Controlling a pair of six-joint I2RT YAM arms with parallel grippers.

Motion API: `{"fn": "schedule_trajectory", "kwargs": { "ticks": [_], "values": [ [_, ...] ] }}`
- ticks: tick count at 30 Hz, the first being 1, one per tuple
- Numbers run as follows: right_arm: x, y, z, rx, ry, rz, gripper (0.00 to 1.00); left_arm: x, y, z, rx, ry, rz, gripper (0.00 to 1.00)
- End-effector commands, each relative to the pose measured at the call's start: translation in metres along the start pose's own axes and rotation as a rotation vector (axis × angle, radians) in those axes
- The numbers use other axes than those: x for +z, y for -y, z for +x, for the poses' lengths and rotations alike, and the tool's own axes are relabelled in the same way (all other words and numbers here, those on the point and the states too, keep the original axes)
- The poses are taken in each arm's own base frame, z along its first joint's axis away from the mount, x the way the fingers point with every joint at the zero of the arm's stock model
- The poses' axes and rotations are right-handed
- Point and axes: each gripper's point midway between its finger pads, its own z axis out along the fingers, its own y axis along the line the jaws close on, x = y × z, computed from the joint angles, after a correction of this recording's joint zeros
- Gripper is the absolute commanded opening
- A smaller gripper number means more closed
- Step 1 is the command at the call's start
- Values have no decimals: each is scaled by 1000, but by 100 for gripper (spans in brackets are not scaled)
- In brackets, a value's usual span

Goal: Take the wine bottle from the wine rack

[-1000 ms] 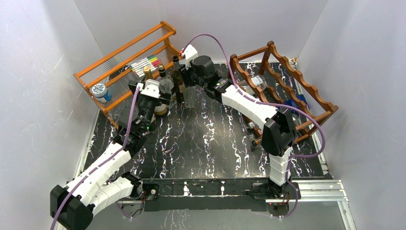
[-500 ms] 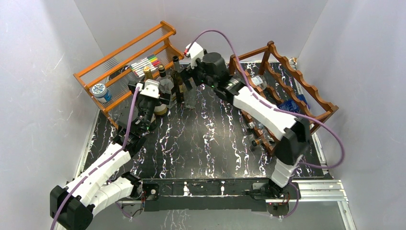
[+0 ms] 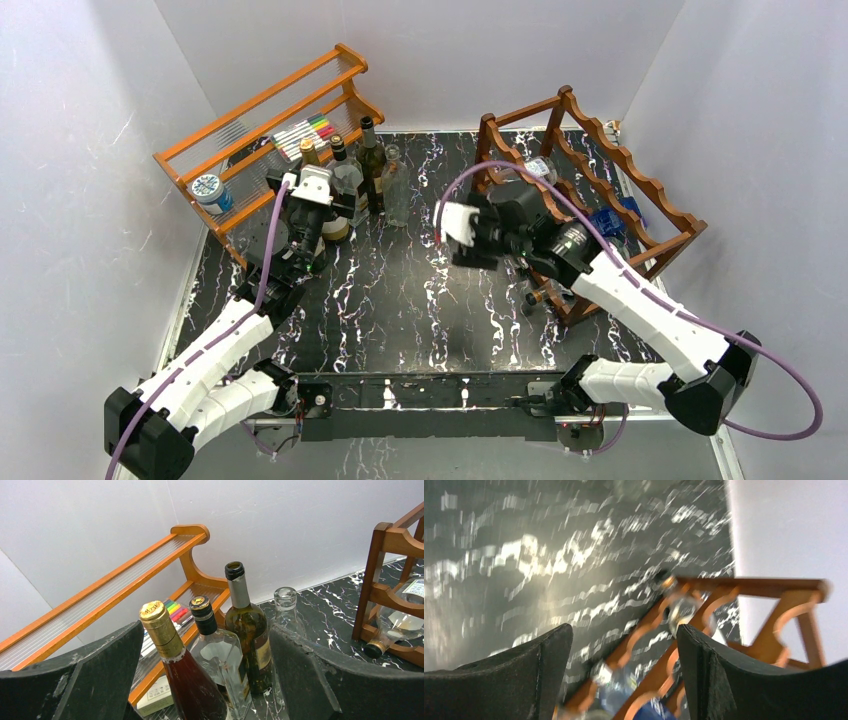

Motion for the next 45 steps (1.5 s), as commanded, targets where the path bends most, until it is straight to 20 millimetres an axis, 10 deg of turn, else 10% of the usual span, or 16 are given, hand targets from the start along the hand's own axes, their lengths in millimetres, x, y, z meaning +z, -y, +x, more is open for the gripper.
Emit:
{"fn": "schedule_trajectory", "kwargs": {
  "ticks": [1, 13, 45],
  "values": [
    [-19, -39, 65, -249, -201, -148, 86, -3, -9, -21, -39, 61, -33, 96],
    [-7, -66, 178, -372, -733, -304, 74, -4, -9, -20, -37, 65, -41, 98],
    [54, -50, 269, -427, -960, -72, 75, -3, -8, -16, -25, 62, -46, 98]
  ]
}}
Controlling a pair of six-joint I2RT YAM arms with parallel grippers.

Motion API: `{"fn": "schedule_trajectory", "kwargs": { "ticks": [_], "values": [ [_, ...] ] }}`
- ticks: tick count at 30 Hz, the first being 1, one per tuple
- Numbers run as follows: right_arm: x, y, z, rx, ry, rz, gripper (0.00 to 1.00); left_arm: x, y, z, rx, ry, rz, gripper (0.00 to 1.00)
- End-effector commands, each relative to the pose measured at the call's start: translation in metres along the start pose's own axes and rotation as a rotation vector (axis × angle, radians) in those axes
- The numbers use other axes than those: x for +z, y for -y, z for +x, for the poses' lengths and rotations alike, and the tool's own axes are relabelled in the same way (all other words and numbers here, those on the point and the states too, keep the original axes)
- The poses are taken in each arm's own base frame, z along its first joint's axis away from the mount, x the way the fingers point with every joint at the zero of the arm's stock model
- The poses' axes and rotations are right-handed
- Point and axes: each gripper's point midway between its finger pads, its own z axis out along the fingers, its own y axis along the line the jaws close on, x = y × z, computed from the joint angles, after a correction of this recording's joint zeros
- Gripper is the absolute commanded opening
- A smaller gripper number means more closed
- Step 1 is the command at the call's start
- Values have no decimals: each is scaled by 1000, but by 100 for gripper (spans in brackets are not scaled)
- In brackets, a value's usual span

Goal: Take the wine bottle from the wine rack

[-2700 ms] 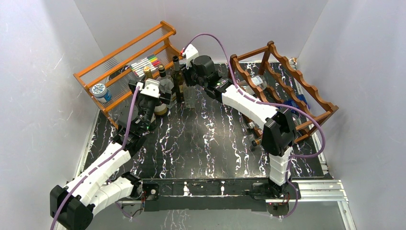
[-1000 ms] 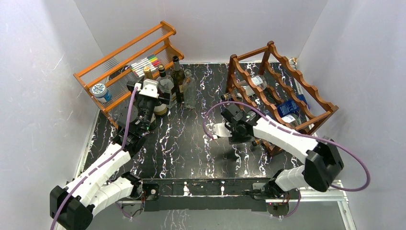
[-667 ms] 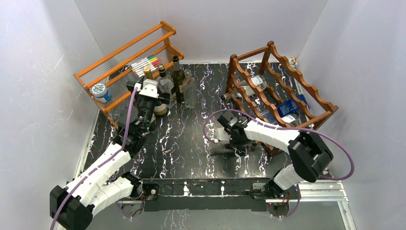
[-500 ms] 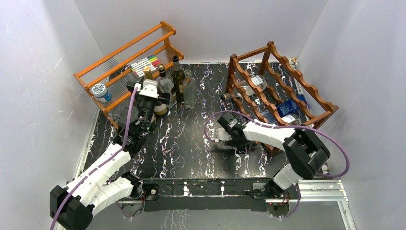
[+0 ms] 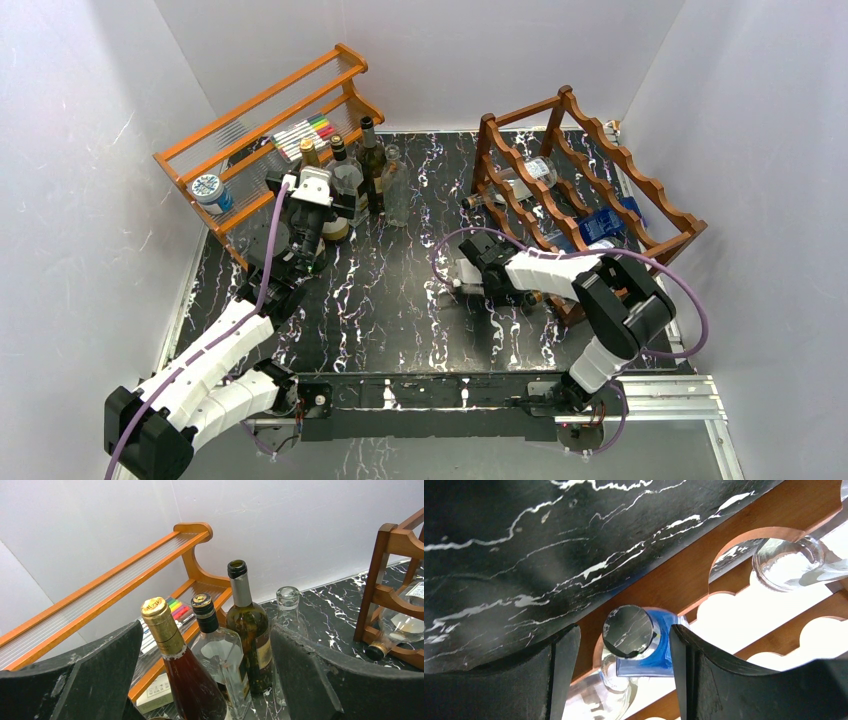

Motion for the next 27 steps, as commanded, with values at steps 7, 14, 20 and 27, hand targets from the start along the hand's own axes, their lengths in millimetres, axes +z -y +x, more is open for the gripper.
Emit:
{"fn": "schedule_trajectory", "kwargs": {
  "ticks": [7, 14, 20, 27],
  "values": [
    [21, 13, 1, 24, -53, 38, 67, -2, -8, -19, -14, 66, -33, 98],
    [15, 19, 0, 26, -49, 50, 53, -4, -10, -21, -15, 73, -40, 98],
    [-2, 25, -15, 14, 14, 67, 41, -4, -9, -22, -18, 77, -36, 98],
    [-27, 29, -34, -6, 81, 101, 33, -3, -8, -21, -19, 75, -32, 98]
  ]
}}
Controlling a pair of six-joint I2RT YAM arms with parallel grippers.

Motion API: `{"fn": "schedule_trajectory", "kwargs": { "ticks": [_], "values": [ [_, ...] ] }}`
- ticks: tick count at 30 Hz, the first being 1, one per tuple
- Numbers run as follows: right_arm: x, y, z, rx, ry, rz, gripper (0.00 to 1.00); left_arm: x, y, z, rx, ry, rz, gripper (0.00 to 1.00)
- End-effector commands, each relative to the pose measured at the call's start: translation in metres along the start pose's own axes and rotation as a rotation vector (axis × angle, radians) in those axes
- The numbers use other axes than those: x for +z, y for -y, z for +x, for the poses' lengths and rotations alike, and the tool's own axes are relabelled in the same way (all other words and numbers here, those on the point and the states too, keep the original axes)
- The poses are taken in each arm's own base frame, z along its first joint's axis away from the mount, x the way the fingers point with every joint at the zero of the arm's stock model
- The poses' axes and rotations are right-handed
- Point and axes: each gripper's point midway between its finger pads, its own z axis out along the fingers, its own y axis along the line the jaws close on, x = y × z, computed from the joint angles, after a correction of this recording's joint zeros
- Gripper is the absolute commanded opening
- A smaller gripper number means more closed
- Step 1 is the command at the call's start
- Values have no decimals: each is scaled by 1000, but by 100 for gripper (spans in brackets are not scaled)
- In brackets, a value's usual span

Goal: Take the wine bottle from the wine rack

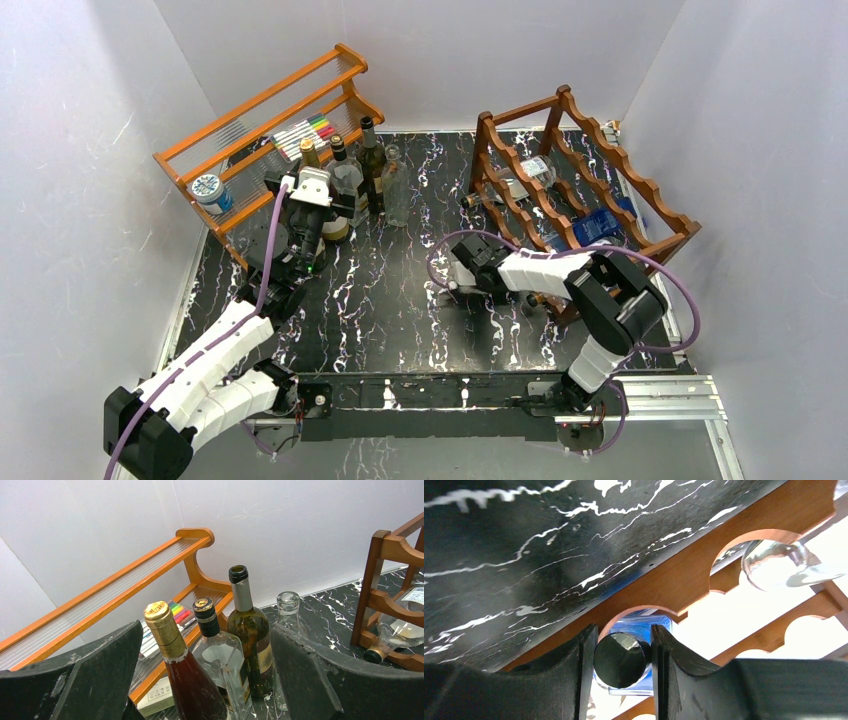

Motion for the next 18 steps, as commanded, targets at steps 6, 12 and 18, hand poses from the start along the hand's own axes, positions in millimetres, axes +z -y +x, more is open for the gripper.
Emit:
{"fn": "schedule_trajectory", "kwargs": {
  "ticks": [6, 12, 18],
  "values": [
    [-54, 32, -43, 56, 182, 107, 30, -1, -4, -14, -19, 49, -16, 98],
    [-71, 23, -70, -24, 270, 136, 29, 0, -2, -11, -18, 39, -9, 98],
    [-112, 29, -106, -9, 441, 130, 25, 1, -2, -10, -13, 36, -12, 98]
  ]
}}
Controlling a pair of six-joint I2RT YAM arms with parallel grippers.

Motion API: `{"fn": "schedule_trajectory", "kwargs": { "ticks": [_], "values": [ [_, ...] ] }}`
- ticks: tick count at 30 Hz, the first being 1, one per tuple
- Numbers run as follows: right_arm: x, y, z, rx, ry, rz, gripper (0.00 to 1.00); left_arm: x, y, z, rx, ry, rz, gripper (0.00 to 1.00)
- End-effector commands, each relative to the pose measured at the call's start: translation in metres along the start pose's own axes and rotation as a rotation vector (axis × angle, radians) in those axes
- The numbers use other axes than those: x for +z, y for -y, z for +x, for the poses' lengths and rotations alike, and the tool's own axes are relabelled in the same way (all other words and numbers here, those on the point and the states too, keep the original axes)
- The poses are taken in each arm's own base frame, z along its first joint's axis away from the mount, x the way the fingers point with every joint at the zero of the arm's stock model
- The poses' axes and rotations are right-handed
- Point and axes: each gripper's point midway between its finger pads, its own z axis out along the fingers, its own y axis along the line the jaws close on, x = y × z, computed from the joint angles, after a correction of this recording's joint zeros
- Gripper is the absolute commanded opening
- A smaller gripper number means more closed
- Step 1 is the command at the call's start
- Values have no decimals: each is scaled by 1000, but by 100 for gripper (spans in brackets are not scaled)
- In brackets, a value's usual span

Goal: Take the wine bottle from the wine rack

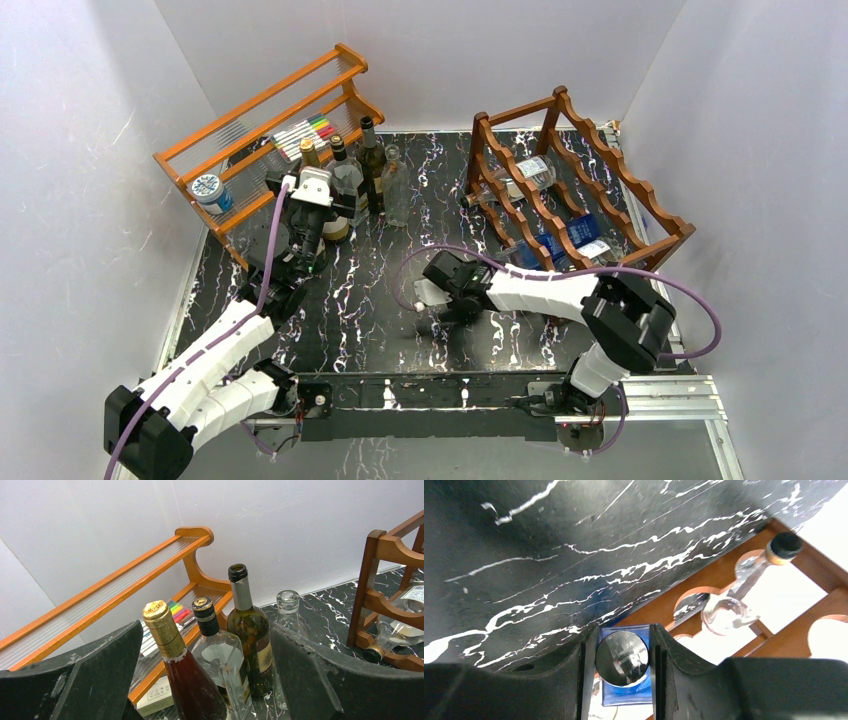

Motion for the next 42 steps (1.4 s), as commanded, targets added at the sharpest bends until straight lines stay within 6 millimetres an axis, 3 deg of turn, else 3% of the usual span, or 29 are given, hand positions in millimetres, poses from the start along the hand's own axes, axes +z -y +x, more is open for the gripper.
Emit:
{"fn": "schedule_trajectory", "kwargs": {
  "ticks": [1, 5, 10, 17, 19, 26, 30, 35, 42],
  "values": [
    [-44, 37, -47, 45, 204, 63, 23, 0, -3, -12, -13, 39, -14, 98],
    [-73, 31, -86, 30, 338, 4, 16, 0, -5, -12, -9, 40, -18, 98],
    [-114, 55, -117, 77, 512, 85, 15, -1, -6, -12, -1, 38, -27, 98],
    [-189, 97, -137, 261, 752, 124, 0, -1, -8, -13, 5, 37, -35, 98],
    [-208, 109, -140, 311, 812, 133, 0, -1, -9, -14, 4, 39, -38, 98],
    [-249, 153, -152, 466, 932, 203, 0, -2, -10, -15, -1, 40, -39, 98],
    [-261, 182, -155, 519, 978, 281, 0, -3, -13, -20, -4, 48, -48, 98],
    [-256, 215, -159, 618, 1064, 315, 0, -6, -17, -23, 0, 54, -63, 98],
    [-250, 279, -163, 861, 1345, 269, 0, -14, -36, -34, 8, 80, -139, 98]
  ]
}}
